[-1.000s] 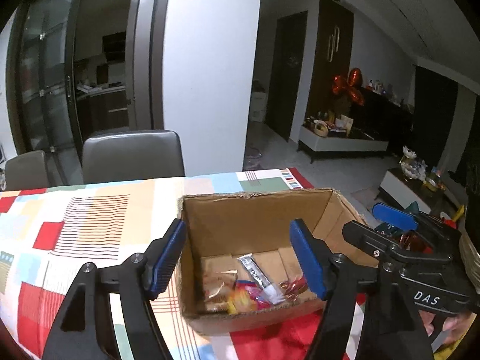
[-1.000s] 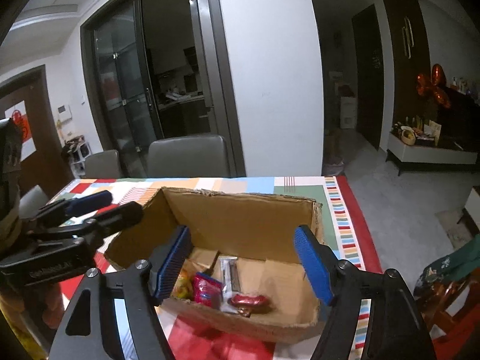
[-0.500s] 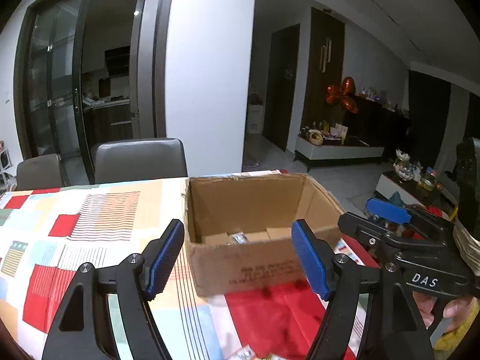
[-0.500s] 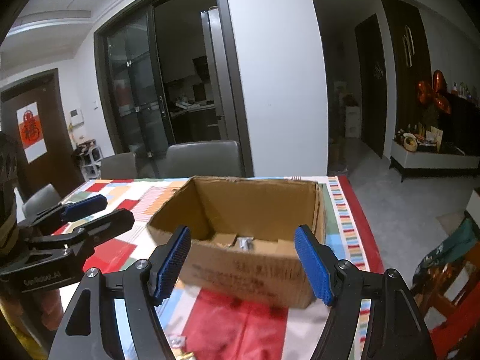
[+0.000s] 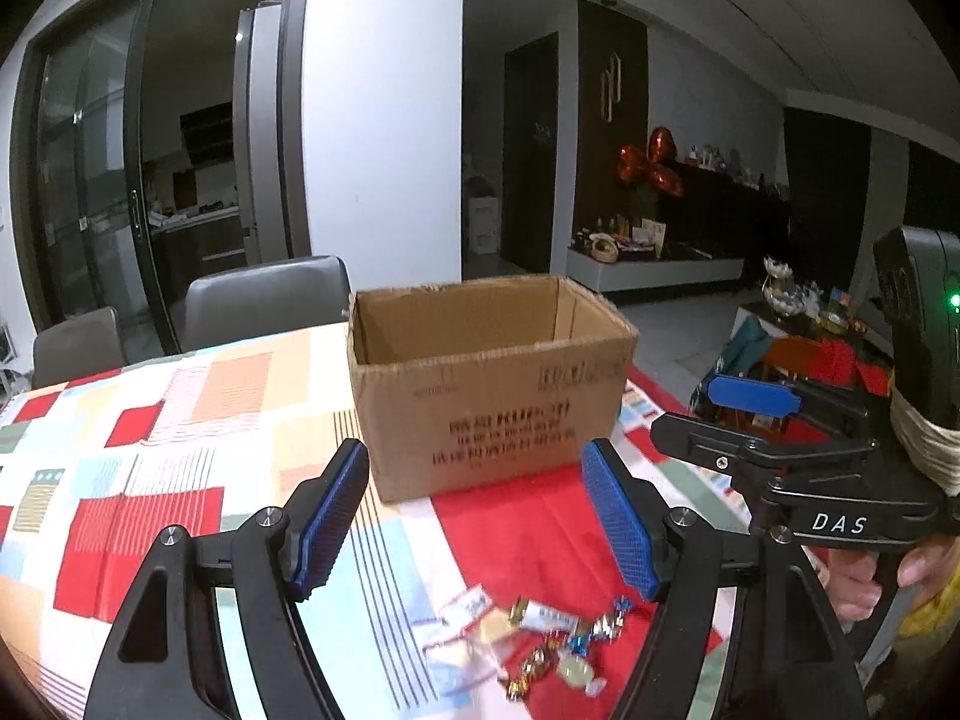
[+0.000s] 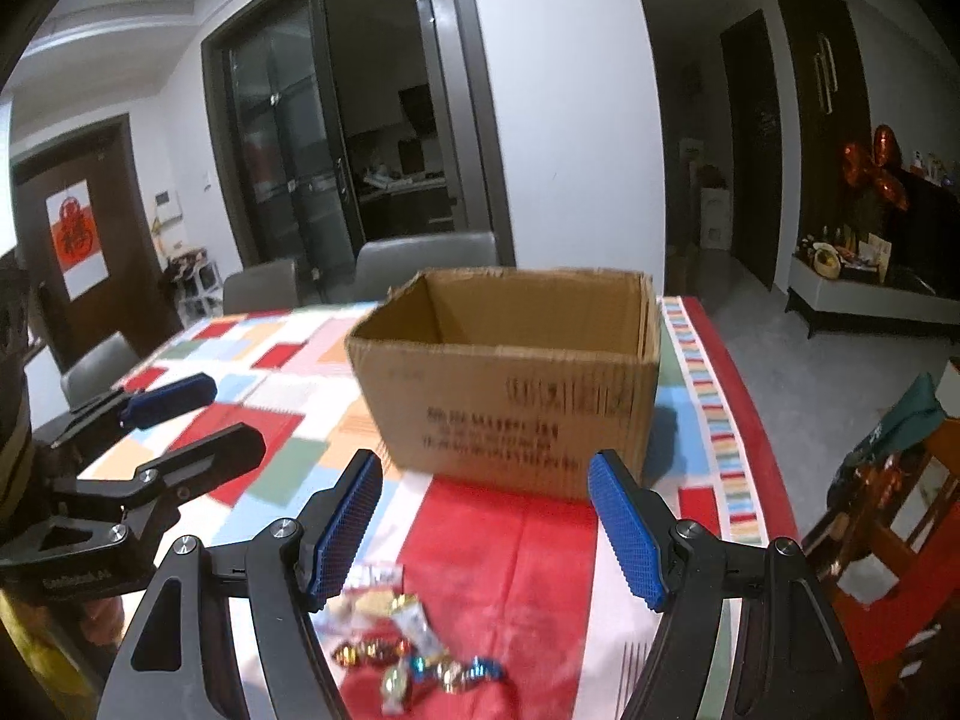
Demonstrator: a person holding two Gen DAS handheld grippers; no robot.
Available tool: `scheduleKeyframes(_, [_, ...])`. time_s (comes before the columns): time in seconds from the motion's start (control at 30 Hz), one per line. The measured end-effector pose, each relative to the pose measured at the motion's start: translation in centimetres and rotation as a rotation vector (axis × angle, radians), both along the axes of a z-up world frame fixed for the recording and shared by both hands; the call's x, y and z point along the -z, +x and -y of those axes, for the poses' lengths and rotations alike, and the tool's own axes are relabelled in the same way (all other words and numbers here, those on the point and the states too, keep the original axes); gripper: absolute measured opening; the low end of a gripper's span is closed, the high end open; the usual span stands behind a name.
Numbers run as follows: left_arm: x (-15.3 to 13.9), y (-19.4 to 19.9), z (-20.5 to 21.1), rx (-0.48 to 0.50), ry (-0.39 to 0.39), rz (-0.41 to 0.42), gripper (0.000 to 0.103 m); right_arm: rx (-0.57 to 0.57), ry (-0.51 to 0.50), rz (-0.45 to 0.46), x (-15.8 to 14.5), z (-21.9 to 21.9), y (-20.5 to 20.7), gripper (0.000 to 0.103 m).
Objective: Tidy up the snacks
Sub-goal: 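Move both open tools back down to the candy pile on the tablecloth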
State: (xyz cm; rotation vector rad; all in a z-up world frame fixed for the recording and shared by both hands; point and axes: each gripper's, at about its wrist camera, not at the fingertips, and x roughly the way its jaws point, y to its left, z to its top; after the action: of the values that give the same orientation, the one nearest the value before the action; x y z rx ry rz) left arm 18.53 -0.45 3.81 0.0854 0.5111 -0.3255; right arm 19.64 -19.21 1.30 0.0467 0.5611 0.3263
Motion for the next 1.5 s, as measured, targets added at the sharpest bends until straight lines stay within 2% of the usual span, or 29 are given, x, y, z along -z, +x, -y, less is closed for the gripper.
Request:
scheduleKeyframes(0.2, [2.6,-2.3,0.2,0.031,0.043,-0.05,0.073,-0.037,-0.051,-0.052,2.7,-0.5,-2.0,0.072])
scheduleKeyframes(0.33, [4.6,-3.1,0.3,0.046,0.041,-0.106,0.07,-0.067,-0.075,-0.113,4.5,-0.9,-2.8,0.072])
scheduleKeyframes(0.6, [7.6,-3.5,0.8,0.079,0.061,-0.19,0.064,-0.118,-0.114,-0.225,8.1,-1.4,-3.1,0.072])
scheduleKeyframes(0.83, [10.1,-2.6,1.4,0.111,0.053,-0.28,0.055,-0.138,-0.108,-0.296,10.8,-1.5,-2.3,0.068])
scheduleKeyframes(1.07, [12.6,-1.6,1.8,0.128,0.039,-0.366,0.047,-0.157,-0.109,-0.336,12.6,-1.6,-1.6,0.064])
scheduleKeyframes(1.3, [13.6,-0.7,2.0,0.118,0.029,-0.387,0.044,-0.166,-0.094,-0.365,13.6,-1.8,-0.8,0.064])
scheduleKeyframes(1.5, [14.6,0.0,1.7,0.113,-0.01,-0.432,0.039,-0.17,-0.097,-0.368,14.1,-2.3,-0.3,0.061])
